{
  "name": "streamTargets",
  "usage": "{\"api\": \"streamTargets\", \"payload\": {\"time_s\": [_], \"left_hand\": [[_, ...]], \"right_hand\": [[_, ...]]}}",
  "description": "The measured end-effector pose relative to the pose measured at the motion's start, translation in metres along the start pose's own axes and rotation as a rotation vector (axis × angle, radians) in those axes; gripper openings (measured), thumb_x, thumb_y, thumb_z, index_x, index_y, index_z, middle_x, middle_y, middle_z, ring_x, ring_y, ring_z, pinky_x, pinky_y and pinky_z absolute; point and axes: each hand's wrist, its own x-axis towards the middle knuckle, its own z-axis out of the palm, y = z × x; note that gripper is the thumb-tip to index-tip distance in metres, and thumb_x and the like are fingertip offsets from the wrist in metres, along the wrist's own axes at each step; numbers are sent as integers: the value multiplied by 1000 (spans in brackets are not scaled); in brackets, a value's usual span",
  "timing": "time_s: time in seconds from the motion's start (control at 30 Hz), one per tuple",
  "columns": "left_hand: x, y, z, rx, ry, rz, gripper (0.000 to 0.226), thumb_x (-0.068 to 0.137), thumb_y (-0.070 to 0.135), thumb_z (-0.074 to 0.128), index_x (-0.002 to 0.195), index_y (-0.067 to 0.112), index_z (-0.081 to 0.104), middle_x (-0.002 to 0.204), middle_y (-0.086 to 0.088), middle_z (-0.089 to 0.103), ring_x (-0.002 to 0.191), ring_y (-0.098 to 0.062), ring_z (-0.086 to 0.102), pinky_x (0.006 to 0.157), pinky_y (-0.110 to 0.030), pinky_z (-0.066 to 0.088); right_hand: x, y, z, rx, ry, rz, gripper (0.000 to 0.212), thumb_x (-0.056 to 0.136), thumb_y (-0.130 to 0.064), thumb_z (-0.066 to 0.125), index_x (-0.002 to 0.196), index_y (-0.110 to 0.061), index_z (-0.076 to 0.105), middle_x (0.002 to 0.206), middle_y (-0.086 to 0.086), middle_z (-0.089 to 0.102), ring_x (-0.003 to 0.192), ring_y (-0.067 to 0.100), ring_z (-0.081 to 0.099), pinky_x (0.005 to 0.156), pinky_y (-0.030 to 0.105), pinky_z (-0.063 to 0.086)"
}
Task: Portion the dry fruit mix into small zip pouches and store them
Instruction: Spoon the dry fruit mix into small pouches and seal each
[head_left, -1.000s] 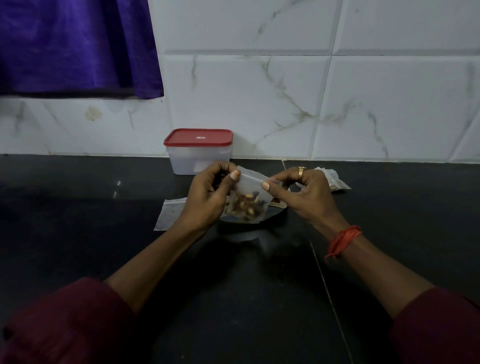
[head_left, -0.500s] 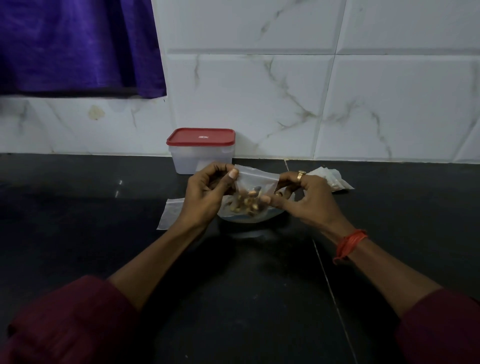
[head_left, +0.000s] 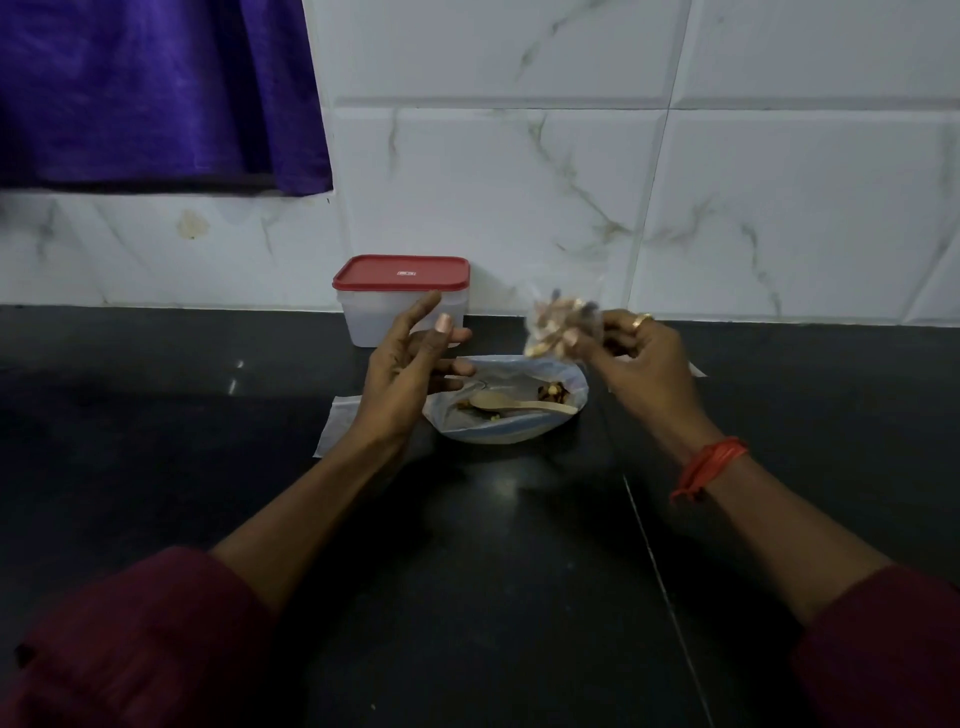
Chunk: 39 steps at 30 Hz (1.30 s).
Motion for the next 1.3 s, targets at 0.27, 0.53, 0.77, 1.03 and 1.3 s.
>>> {"api": "streamTargets", "payload": {"time_s": [0.27,0.53,0.77,1.03,1.3], "left_hand": [[0,-3,-4,87,41,35,38,99,22,56,136,14,55,99,-8,73,79,-21,68,78,-32,59],[-2,-3,-1,111,40,51,36,97,17,59,134,16,57,99,-11,72,77,-17,67,80,-33,60],[-2,-2,-3,149,47,56,35,97,13,61,131,12,58,96,-10,73,77,-20,66,79,-35,60],[-2,0,-7,112,115,42,29,96,10,62,125,11,62,88,-7,71,71,-16,65,74,-29,60],[8,-5,-42,830,282,187,32,98,23,57,130,25,58,100,2,70,85,-10,66,74,-33,56]], "right_hand": [[21,38,-33,-207,186,175,24,81,-41,77,99,-25,73,87,3,75,76,22,73,74,50,61],[13,45,-23,-491,111,121,40,85,-33,77,122,-18,69,74,-10,64,84,13,68,86,28,50],[12,60,-29,-669,143,6,36,82,-37,77,116,-25,70,80,-8,73,100,18,69,108,50,37],[7,51,-31,-998,115,-11,30,90,-48,61,117,-39,71,124,-1,52,118,24,52,92,32,18],[-15,6,11,-742,81,-434,22,87,-36,61,105,-34,73,105,-9,62,101,8,58,95,39,28]]}}
